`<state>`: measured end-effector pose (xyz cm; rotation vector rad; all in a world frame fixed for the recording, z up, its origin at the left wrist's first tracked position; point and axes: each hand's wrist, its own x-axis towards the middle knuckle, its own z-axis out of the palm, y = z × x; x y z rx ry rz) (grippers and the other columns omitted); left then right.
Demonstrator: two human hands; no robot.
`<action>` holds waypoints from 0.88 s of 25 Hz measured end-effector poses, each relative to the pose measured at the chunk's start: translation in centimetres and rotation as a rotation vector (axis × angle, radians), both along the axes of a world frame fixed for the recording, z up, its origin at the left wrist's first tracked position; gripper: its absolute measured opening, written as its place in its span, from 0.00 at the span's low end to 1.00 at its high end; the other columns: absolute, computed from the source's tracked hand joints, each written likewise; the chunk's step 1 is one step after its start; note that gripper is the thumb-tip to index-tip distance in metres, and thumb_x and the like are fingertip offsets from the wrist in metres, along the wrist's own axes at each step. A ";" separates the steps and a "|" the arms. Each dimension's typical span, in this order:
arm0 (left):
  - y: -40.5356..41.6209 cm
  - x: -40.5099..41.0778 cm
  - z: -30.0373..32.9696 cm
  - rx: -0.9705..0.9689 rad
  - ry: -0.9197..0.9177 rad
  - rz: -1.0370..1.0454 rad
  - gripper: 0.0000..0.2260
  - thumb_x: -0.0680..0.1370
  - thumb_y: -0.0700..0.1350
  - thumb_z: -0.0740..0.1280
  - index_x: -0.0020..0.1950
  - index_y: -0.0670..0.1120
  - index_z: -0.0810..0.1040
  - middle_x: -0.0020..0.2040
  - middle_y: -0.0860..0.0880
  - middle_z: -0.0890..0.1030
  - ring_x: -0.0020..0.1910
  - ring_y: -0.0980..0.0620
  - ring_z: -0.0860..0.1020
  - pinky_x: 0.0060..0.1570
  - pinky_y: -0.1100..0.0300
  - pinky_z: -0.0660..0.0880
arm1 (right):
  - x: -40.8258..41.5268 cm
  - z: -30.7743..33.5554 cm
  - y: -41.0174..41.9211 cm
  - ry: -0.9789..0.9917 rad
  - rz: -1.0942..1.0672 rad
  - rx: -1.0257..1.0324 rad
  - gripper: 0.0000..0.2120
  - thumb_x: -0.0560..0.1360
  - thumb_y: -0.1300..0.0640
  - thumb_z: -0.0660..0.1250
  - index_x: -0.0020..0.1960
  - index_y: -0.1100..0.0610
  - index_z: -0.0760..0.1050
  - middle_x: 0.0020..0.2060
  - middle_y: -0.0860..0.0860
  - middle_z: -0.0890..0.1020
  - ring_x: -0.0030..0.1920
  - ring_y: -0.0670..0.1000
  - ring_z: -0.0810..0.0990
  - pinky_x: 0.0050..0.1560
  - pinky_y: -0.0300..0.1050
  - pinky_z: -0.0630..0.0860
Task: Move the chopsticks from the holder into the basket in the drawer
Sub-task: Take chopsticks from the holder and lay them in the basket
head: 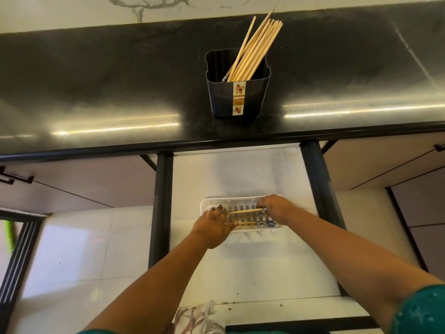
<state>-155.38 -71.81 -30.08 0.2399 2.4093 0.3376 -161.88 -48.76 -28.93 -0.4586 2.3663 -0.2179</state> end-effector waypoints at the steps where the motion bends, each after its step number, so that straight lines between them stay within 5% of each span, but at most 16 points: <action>1: 0.1 0.6 -0.2 -0.022 0.072 -0.057 0.32 0.80 0.63 0.46 0.78 0.47 0.48 0.79 0.46 0.50 0.77 0.44 0.49 0.74 0.48 0.46 | 0.5 -0.4 -0.1 0.018 0.011 0.017 0.17 0.77 0.65 0.61 0.63 0.56 0.77 0.61 0.55 0.79 0.59 0.56 0.78 0.61 0.49 0.74; 7: 0.7 2.5 -1.4 -0.051 0.174 -0.075 0.35 0.78 0.67 0.42 0.78 0.47 0.42 0.79 0.48 0.43 0.77 0.47 0.42 0.71 0.51 0.34 | 2.3 -2.1 -0.7 0.257 0.154 -0.002 0.18 0.79 0.60 0.60 0.69 0.52 0.72 0.64 0.52 0.77 0.64 0.54 0.74 0.63 0.49 0.71; 12: 0.7 2.2 -1.9 -0.103 0.114 -0.057 0.37 0.77 0.67 0.42 0.78 0.43 0.49 0.79 0.44 0.49 0.78 0.45 0.46 0.73 0.50 0.38 | 2.6 -2.9 -0.2 0.180 0.048 0.046 0.18 0.83 0.55 0.51 0.68 0.58 0.71 0.67 0.55 0.74 0.66 0.56 0.71 0.66 0.51 0.70; 18: 0.6 2.3 -2.3 -0.127 0.097 -0.043 0.38 0.76 0.69 0.42 0.78 0.45 0.49 0.79 0.46 0.50 0.77 0.45 0.47 0.73 0.50 0.40 | 6.7 -3.1 -0.4 0.058 0.056 0.086 0.37 0.79 0.34 0.43 0.79 0.56 0.47 0.79 0.54 0.51 0.79 0.54 0.48 0.78 0.55 0.47; 22: 0.7 2.7 -2.5 -0.135 0.084 -0.024 0.36 0.77 0.68 0.43 0.78 0.47 0.50 0.79 0.48 0.54 0.77 0.45 0.51 0.73 0.50 0.44 | 7.3 -2.6 -0.6 0.095 0.107 0.171 0.32 0.82 0.42 0.51 0.79 0.59 0.50 0.78 0.56 0.55 0.78 0.55 0.54 0.78 0.53 0.53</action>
